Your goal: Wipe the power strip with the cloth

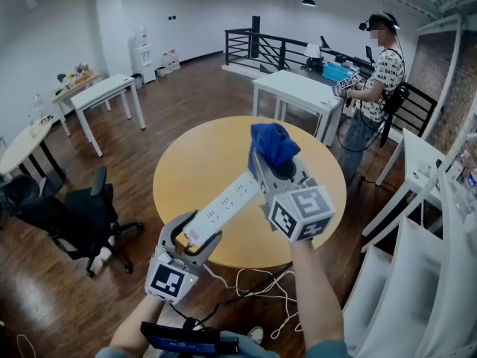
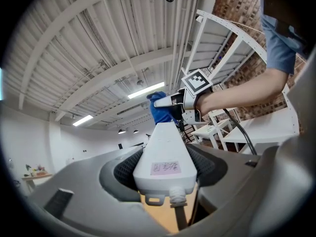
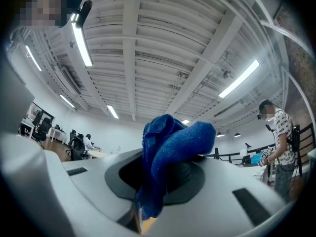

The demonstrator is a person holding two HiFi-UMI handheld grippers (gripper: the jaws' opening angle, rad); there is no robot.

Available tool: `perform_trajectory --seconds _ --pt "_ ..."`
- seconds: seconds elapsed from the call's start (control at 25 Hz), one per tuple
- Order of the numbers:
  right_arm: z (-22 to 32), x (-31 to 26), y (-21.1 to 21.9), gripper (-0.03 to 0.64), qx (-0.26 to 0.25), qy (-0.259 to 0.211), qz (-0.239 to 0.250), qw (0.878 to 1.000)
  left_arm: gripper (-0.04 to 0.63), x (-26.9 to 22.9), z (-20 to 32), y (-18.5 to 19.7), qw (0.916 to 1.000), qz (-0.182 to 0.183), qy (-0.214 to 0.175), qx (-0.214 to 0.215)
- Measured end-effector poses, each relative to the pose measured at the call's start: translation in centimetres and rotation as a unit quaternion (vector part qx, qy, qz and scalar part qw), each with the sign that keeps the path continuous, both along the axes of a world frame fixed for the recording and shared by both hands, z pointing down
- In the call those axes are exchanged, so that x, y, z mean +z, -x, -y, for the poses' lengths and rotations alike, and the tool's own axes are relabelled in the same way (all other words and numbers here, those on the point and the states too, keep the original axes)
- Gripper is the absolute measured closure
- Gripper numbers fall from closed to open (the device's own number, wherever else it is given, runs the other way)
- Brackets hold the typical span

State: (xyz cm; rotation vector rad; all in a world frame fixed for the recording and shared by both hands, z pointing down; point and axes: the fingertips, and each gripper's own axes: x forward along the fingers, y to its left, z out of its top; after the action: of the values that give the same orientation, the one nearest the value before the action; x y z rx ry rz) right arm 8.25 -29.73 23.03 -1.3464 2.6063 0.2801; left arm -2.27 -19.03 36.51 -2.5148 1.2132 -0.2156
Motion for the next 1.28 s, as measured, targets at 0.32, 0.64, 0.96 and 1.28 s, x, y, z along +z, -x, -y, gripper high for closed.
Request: perform_trajectory --seconds 0.32,0.64,0.96,1.28 --pt "-0.7 1.1 -1.1 0.549 0.007 0.008 0.012 1.000 0.316 -0.1 0.1 0.5 0.9999 -0.013 0.005 -0.010" --pt "-1.2 2.1 -1.4 0.549 0.013 0.013 0.015 1.000 0.317 -0.3 0.7 1.4 0.9991 -0.035 0.014 -0.020" --pt "-1.8 2.6 -1.1 0.549 0.007 0.017 0.023 1.000 0.316 -0.6 1.1 1.8 0.9987 -0.040 0.015 -0.027" --pt "-3.5 3.4 -0.5 0.549 0.003 0.008 0.012 1.000 0.317 -0.4 1.4 1.8 0.9982 -0.045 0.020 -0.034"
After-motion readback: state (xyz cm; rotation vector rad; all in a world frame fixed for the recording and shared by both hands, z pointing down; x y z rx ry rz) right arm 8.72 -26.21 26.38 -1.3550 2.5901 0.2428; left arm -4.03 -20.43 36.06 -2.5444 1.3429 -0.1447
